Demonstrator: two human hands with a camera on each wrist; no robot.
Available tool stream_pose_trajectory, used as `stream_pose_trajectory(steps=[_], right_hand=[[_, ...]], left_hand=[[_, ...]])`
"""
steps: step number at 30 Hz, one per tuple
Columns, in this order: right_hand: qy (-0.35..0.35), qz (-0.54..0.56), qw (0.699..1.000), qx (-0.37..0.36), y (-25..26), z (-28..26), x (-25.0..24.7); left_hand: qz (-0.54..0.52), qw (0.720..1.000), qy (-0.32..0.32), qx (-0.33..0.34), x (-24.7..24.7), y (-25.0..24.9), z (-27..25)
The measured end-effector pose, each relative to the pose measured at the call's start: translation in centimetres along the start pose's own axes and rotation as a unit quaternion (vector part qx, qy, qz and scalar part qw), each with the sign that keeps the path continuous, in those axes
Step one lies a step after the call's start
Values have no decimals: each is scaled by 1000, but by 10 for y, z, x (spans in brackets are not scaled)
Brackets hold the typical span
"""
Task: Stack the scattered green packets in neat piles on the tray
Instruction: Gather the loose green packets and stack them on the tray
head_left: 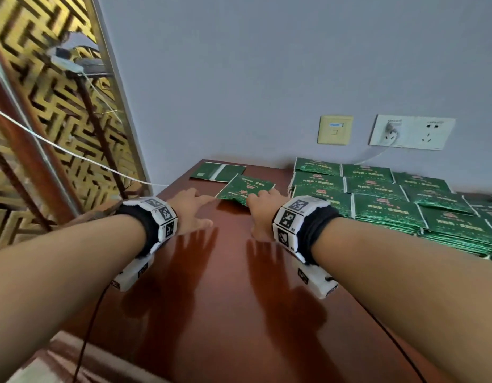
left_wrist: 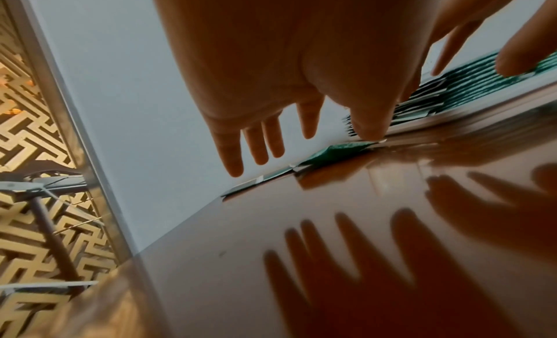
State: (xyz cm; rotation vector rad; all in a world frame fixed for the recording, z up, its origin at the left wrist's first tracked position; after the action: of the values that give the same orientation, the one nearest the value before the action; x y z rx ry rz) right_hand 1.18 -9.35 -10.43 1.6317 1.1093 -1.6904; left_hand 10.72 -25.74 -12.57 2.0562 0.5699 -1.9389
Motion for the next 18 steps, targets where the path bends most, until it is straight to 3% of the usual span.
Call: stream_pose_trajectory(steps=[10,14,18], right_hand=[[51,74,994,56,35,77,43],[71,107,991,28,43,92,26],[102,89,991,12,47,85,19]], left_hand=[[-6,998,63,9,7,26,61],[13,993,120,-1,-2,31,98],[60,990,130,-2,-7,33,131]])
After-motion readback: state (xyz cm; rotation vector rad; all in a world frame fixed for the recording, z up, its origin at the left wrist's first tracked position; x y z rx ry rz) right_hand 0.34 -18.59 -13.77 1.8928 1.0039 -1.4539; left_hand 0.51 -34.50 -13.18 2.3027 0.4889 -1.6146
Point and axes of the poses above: each hand's wrist, its own z-axis towards the middle knuckle, its own x-axis out of the palm, y = z × x, the point moved 3 cm from there along z, towards the middle knuckle, and after that the axes turned 4 degrees about -z, right-handed, at the moved point
